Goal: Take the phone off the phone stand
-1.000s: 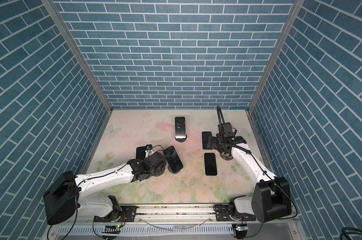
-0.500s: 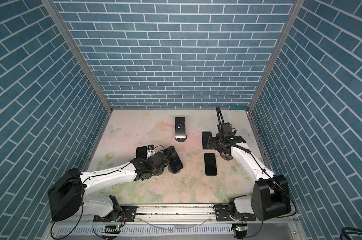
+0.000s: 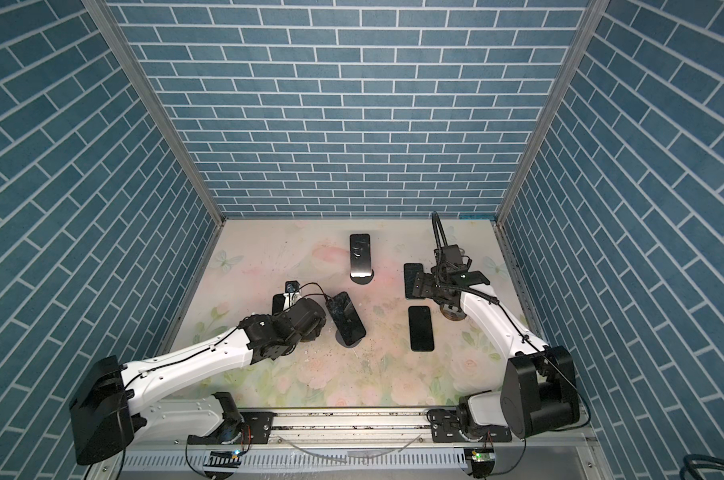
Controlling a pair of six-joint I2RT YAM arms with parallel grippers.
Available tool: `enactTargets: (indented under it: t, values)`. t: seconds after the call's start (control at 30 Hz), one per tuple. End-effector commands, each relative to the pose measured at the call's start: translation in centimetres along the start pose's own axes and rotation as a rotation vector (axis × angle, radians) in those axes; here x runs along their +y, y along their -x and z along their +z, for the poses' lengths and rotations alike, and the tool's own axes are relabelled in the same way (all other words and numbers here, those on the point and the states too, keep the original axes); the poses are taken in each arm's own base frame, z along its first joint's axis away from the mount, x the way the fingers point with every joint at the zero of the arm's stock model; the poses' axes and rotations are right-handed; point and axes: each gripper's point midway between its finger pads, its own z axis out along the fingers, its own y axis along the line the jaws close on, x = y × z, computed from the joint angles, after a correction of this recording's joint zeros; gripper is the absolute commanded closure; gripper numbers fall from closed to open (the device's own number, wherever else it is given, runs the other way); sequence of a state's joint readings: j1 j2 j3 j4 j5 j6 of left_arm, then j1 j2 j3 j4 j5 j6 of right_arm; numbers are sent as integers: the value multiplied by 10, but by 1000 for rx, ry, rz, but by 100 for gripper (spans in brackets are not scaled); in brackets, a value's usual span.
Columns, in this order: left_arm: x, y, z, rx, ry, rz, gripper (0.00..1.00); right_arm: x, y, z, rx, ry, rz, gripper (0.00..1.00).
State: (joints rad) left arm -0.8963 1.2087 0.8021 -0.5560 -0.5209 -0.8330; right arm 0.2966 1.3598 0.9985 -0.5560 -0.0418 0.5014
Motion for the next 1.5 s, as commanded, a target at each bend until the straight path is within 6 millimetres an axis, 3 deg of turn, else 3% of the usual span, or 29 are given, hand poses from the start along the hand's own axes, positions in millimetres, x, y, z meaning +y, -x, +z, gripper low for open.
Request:
enactTargets:
  t: [0.0, 0.23, 0.8, 1.1, 1.47]
  values:
    - [24, 27, -9, -63, 55, -21, 47, 0, -3, 5, 5, -2, 23, 6]
    - [75, 50, 1, -57, 150, -122, 47, -2, -3, 7, 12, -15, 17, 5]
    - [158, 104, 50, -69, 351, -270, 47, -4, -2, -2, 4, -25, -7, 5]
    - [186, 103, 85, -6, 422, -282, 47, -8, -7, -1, 22, -45, -13, 5]
    - [190, 74, 123, 87, 388, -319, 46, -3, -3, -1, 32, -32, 1, 5]
